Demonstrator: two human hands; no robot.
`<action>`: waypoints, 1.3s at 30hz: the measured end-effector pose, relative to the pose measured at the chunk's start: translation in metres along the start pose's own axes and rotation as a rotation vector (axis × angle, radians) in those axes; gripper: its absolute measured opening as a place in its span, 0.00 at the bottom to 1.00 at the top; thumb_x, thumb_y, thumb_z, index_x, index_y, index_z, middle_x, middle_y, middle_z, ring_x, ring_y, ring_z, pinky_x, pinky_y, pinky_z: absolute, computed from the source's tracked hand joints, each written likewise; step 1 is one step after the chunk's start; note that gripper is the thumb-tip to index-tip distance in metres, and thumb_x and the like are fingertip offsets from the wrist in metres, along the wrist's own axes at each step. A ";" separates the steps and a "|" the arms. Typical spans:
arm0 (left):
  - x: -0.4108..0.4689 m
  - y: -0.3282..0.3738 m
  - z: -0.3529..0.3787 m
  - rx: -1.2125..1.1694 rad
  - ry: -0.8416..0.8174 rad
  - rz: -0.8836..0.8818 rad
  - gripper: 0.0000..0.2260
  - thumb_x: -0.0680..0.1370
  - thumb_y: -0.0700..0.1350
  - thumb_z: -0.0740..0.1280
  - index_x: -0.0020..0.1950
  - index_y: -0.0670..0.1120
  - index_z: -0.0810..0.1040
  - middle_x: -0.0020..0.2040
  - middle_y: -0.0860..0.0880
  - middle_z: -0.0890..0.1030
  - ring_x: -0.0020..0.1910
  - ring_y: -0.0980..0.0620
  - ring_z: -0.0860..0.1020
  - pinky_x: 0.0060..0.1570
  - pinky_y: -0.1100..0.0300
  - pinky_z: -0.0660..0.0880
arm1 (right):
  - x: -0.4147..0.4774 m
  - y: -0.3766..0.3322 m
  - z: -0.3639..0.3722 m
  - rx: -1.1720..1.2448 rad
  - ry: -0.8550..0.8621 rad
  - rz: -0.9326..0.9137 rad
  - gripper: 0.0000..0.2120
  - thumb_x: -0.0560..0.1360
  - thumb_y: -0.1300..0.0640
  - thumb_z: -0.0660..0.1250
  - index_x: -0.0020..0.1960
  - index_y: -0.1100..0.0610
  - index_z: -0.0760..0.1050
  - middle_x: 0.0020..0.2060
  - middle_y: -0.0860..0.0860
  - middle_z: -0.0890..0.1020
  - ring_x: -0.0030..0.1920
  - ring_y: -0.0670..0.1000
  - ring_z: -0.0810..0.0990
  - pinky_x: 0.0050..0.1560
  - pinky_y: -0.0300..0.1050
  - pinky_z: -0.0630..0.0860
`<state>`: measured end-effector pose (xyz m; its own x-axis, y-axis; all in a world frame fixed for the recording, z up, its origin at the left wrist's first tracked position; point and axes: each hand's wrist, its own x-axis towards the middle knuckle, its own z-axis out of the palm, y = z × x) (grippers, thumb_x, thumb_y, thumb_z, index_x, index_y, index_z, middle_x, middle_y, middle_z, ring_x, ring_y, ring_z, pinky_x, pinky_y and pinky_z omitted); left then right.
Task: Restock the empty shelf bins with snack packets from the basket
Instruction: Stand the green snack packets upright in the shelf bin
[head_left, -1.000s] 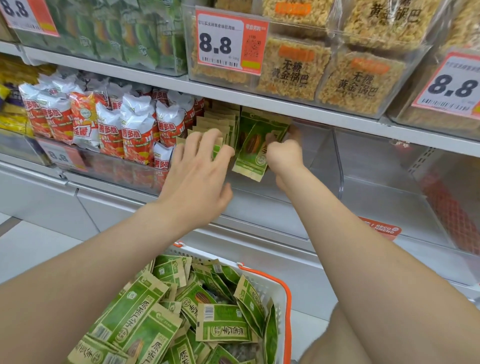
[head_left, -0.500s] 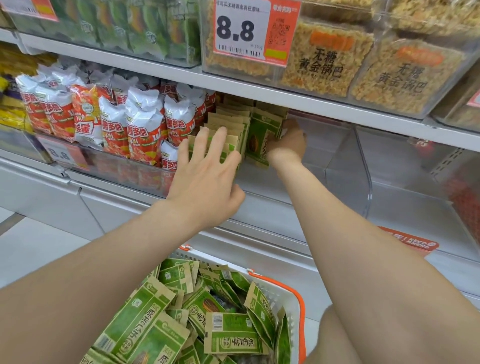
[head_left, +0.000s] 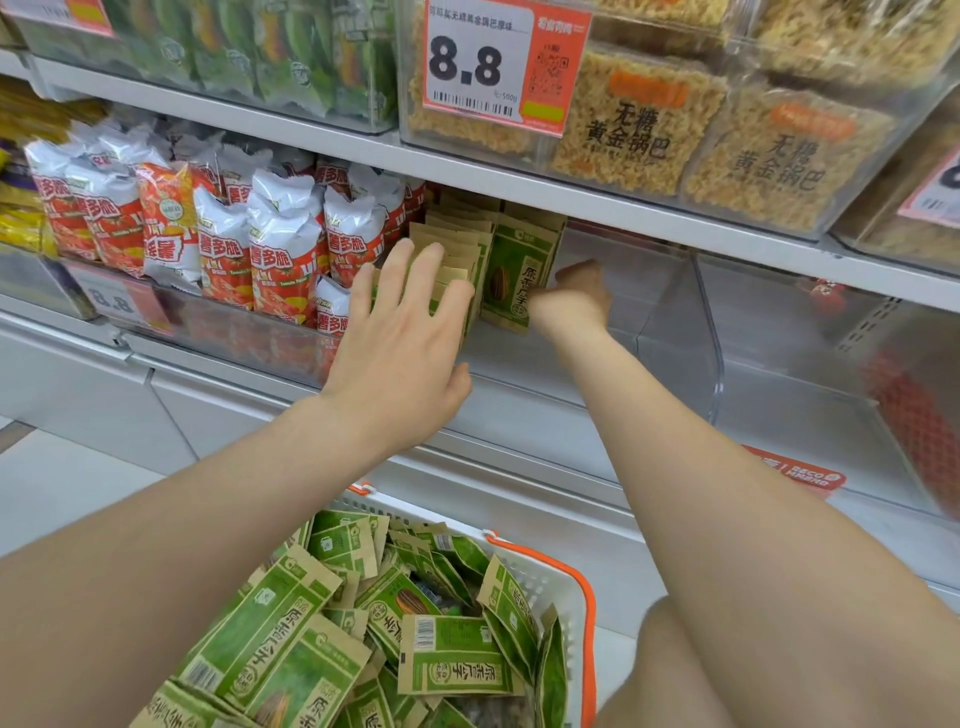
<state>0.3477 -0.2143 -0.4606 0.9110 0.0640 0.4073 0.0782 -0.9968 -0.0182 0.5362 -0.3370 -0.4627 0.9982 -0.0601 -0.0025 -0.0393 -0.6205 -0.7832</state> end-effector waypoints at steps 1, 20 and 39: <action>-0.001 0.001 -0.003 -0.002 0.026 0.005 0.26 0.74 0.53 0.71 0.69 0.45 0.71 0.77 0.38 0.65 0.78 0.33 0.59 0.74 0.36 0.61 | -0.010 -0.001 -0.006 -0.033 -0.013 -0.067 0.21 0.76 0.59 0.72 0.67 0.59 0.73 0.60 0.56 0.81 0.61 0.59 0.81 0.56 0.47 0.80; -0.048 -0.003 -0.019 -0.001 -1.068 0.091 0.20 0.83 0.61 0.64 0.70 0.51 0.76 0.64 0.50 0.79 0.61 0.46 0.78 0.64 0.50 0.76 | -0.170 0.063 0.001 -0.854 -0.873 -0.953 0.06 0.72 0.59 0.65 0.41 0.53 0.81 0.35 0.49 0.81 0.35 0.51 0.78 0.38 0.51 0.82; -0.042 0.004 0.011 0.019 -1.051 0.233 0.14 0.85 0.53 0.61 0.62 0.46 0.78 0.57 0.46 0.79 0.49 0.45 0.72 0.49 0.53 0.70 | -0.229 0.186 0.094 -1.266 -0.968 -1.077 0.43 0.70 0.40 0.78 0.73 0.58 0.59 0.42 0.52 0.78 0.41 0.55 0.79 0.47 0.55 0.81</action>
<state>0.3138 -0.2207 -0.4879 0.7949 -0.1086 -0.5970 -0.1441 -0.9895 -0.0119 0.3047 -0.3647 -0.6660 0.2843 0.7922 -0.5400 0.9587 -0.2424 0.1491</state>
